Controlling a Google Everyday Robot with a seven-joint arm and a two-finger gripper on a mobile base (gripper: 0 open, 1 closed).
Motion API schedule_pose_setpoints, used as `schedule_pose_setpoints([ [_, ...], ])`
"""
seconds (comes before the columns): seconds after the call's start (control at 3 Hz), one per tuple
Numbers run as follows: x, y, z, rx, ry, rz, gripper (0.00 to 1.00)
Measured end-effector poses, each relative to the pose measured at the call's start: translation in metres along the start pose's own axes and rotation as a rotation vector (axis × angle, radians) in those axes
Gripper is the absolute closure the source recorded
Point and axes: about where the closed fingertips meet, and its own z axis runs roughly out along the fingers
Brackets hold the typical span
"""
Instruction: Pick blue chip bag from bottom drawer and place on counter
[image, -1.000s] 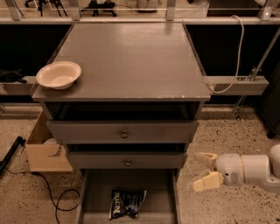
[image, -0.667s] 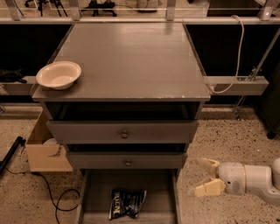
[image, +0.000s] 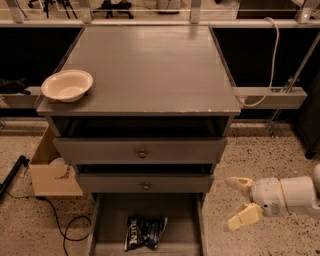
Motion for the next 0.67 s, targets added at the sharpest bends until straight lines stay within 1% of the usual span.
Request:
schedule_pose_setpoints([
  [0.33,0.0016,0.0007,-0.001,0.007,0.106,-0.079,0.0],
  [0.67,0.0029,-0.0011,0.002,0.007,0.118,-0.079,0.0],
])
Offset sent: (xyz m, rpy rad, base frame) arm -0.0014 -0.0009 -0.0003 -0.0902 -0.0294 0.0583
